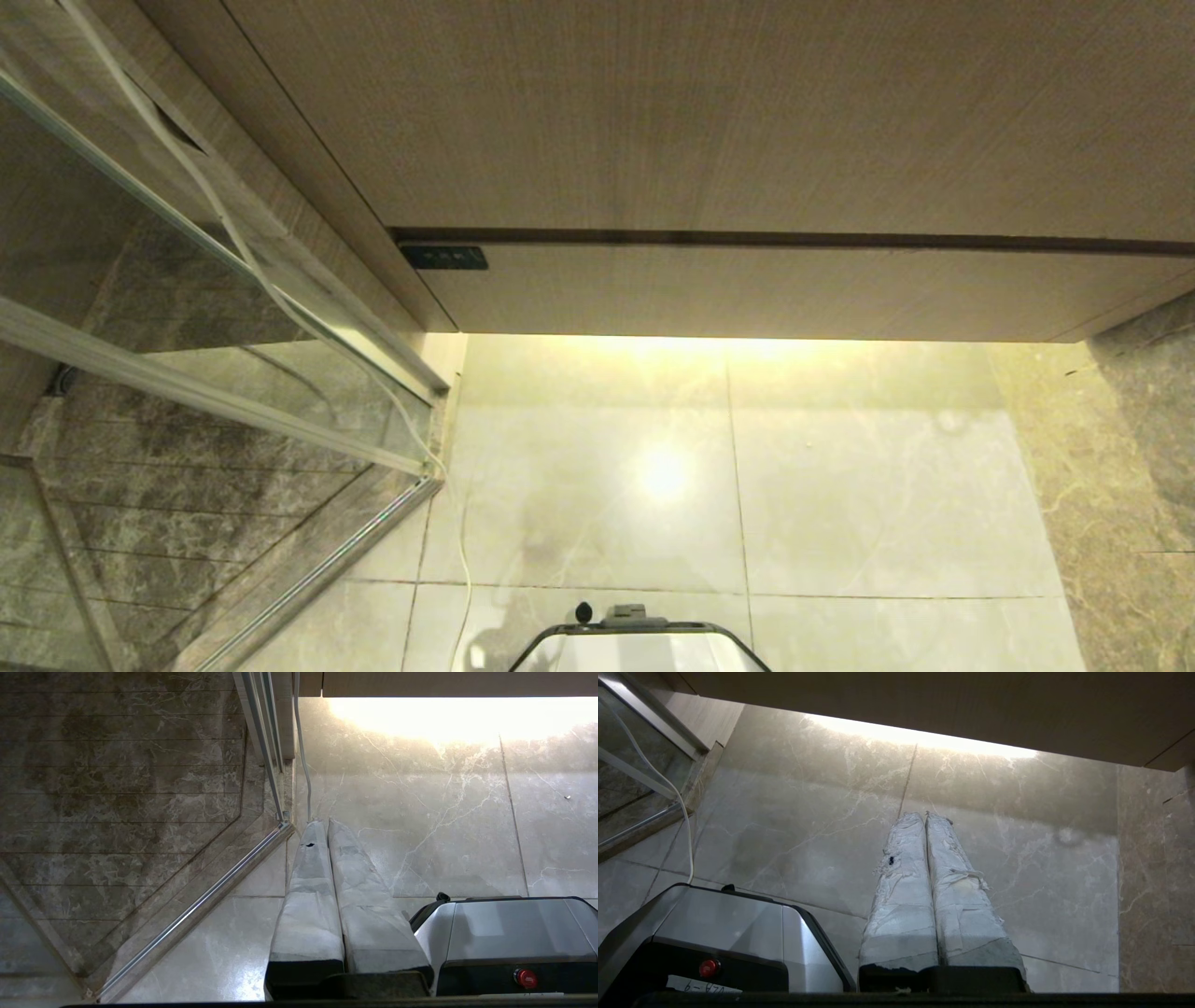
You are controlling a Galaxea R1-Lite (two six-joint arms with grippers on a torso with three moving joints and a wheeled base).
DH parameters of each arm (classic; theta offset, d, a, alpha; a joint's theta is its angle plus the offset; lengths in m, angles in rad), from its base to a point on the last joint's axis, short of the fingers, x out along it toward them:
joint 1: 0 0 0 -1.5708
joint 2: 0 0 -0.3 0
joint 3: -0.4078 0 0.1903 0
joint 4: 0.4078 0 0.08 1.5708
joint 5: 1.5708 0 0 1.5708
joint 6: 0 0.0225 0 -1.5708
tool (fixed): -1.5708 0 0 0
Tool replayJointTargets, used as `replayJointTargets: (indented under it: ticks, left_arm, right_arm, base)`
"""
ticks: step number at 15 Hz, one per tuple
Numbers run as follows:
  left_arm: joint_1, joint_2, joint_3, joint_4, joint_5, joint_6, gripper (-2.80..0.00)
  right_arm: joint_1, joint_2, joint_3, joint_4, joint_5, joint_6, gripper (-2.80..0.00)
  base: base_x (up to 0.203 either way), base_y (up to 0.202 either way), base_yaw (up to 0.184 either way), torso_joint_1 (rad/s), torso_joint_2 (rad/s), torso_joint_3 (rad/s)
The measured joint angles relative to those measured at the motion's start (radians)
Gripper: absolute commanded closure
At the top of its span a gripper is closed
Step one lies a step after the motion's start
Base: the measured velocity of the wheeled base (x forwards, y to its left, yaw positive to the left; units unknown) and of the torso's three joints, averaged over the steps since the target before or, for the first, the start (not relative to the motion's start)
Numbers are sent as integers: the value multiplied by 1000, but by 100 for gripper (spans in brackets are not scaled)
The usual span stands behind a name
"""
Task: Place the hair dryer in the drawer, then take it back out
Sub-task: Pull open the drawer
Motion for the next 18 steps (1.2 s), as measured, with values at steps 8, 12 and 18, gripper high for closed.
replayJointTargets:
  ticks: [8,12,18]
  left_arm:
    - [0,0,0,0,0,0,0]
    - [0,0,0,0,0,0,0]
    - [0,0,0,0,0,0,0]
  right_arm:
    - [0,0,-7,11,2,11,0]
    - [0,2,-419,177,2,9,0]
    - [-3,408,-1151,634,111,15,0]
  base:
    - [0,0,0,0,0,0]
    - [0,0,0,0,0,0]
    - [0,0,0,0,0,0]
